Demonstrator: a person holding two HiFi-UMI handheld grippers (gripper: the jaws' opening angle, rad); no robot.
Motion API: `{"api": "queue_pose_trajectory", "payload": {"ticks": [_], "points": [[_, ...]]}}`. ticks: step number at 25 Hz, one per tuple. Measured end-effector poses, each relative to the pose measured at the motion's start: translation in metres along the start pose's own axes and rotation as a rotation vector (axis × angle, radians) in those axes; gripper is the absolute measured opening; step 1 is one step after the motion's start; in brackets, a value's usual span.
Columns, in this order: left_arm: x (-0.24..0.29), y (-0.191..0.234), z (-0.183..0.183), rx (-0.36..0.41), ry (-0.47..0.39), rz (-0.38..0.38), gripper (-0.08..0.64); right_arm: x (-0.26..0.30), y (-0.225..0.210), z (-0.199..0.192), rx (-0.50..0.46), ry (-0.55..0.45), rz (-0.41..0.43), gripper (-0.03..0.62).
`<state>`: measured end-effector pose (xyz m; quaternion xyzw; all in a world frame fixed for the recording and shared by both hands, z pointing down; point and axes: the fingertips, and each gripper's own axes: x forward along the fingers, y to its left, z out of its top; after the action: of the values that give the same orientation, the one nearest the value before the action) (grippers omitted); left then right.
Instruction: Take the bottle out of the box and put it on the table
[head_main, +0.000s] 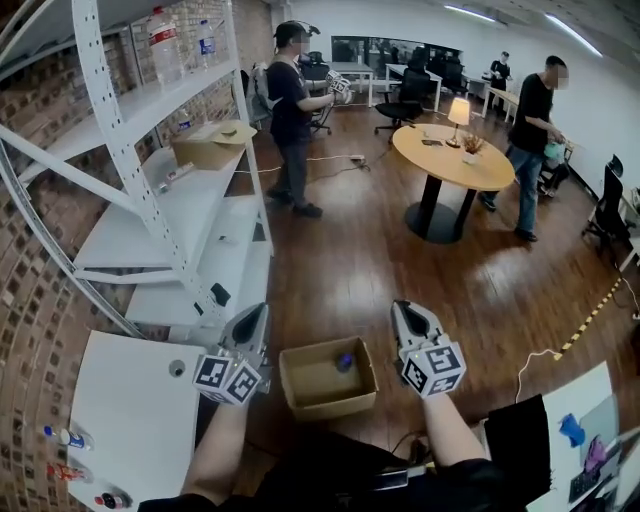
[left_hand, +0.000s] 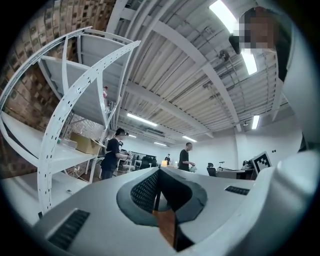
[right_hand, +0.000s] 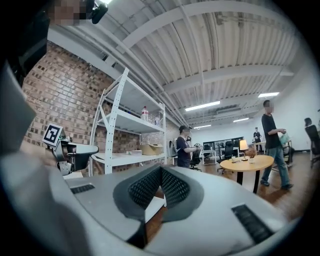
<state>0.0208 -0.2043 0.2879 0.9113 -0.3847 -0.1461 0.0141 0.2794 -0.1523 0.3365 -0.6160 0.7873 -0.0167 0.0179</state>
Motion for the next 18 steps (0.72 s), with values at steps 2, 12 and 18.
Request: {"api": "queue_pose_trajectory", "payload": {"ticks": [2, 12, 18], "points": [[-0.005, 0.004, -0.005, -0.012, 0.013, -0.007, 0.003, -0.002, 0.006, -0.004, 0.0, 0.01, -0.01, 0.002], [-0.03, 0.047, -0.034, -0.031, 0.099, -0.008, 0.003, 0.011, 0.042, -0.043, -0.012, 0.112, -0.035, 0.002], [-0.031, 0.047, -0.06, -0.036, 0.164, -0.034, 0.003, 0.014, 0.055, -0.066, -0.031, 0.166, -0.046, 0.003]]}}
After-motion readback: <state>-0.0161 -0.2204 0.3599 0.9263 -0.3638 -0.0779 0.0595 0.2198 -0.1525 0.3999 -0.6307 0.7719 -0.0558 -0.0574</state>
